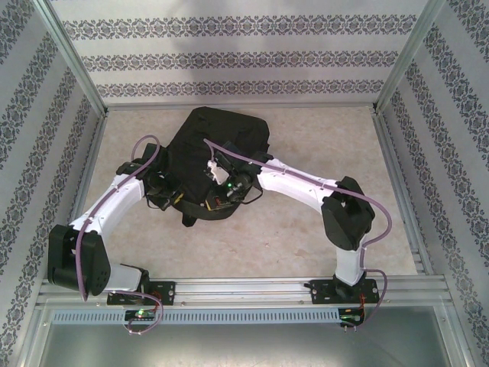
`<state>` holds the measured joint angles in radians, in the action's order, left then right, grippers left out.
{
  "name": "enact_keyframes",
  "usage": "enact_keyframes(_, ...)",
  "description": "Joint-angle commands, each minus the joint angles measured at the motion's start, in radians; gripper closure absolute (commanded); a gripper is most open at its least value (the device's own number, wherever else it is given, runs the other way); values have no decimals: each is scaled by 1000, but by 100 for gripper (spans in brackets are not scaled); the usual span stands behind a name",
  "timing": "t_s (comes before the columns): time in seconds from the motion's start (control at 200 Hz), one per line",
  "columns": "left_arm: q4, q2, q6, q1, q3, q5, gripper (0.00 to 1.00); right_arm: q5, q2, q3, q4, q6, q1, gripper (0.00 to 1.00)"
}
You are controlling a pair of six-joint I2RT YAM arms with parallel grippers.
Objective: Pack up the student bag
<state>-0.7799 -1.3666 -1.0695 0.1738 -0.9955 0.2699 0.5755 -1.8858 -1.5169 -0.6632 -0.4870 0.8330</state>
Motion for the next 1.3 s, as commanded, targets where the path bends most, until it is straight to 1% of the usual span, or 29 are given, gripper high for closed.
enact_keyframes(0.0,-55,7,47,-3,-35,-109,100,8,66,44,-84,34,-7,100)
enact_keyframes(0.225,-81,28,75,-5,-39,-134,100,-11,98,86,-100,49,-45,100)
enact_keyframes(0.65,-131,80,118,-13,-41,-164,100,-61,91,50,-119,75,-150,100)
enact_keyframes(0.894,-138,93,124,-17,-30,-159,100,-123,96,50,-106,68,-208,100)
enact_keyframes(1.294,-155,98,140,-21,-41,-168,100,-159,82,-1,-108,72,-316,100)
